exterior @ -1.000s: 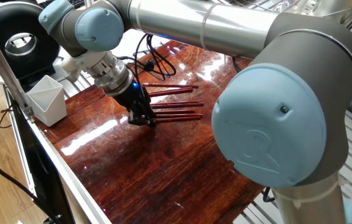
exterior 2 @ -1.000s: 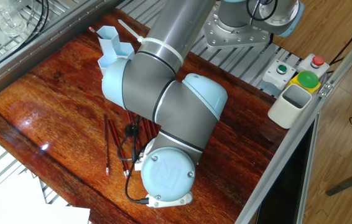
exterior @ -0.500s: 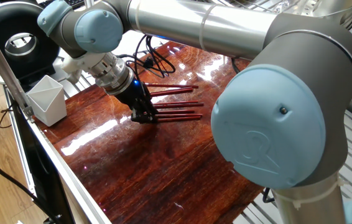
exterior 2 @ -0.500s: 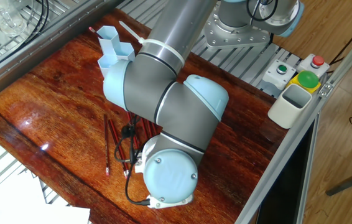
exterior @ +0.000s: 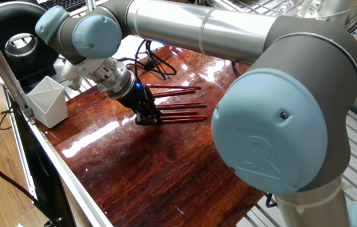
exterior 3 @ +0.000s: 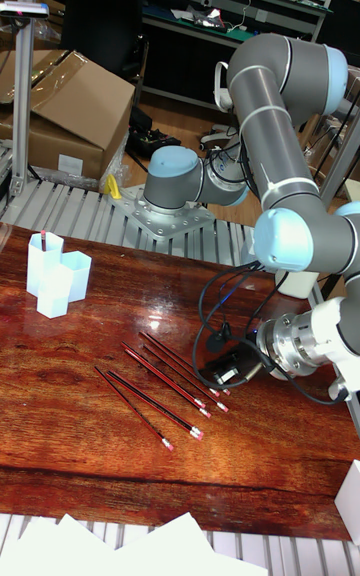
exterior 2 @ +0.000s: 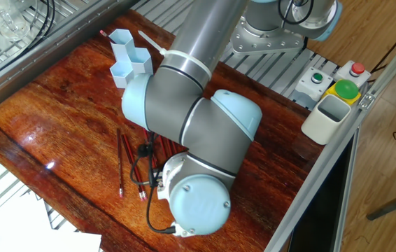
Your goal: Put the pen into the pen holder
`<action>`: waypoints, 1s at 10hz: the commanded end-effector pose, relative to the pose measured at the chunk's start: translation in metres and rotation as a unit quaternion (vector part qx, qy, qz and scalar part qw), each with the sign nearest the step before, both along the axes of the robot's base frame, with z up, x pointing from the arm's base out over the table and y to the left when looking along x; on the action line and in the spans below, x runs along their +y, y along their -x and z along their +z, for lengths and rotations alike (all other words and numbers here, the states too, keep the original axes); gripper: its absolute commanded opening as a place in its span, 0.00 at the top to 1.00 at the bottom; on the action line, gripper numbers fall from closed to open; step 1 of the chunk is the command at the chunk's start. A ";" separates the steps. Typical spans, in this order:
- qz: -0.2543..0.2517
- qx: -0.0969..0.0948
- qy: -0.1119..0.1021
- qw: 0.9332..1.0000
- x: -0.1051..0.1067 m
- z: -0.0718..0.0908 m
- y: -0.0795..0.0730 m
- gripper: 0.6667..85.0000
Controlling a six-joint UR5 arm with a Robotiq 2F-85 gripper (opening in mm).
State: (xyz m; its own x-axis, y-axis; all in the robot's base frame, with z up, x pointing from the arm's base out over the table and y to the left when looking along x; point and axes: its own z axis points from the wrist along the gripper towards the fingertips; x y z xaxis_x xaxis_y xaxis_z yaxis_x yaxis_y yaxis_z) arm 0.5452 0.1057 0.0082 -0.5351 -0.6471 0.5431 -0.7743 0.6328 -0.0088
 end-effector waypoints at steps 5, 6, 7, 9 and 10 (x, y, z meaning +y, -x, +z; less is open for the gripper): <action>0.004 0.006 0.016 1.000 0.003 0.006 0.002 0.65; 0.005 0.003 0.014 1.000 0.004 0.005 0.000 0.64; 0.008 0.001 0.014 1.000 0.002 0.004 -0.003 0.64; 0.019 0.002 0.010 1.000 -0.003 0.006 -0.009 0.60; 0.017 0.005 0.010 1.000 -0.001 0.008 -0.006 0.58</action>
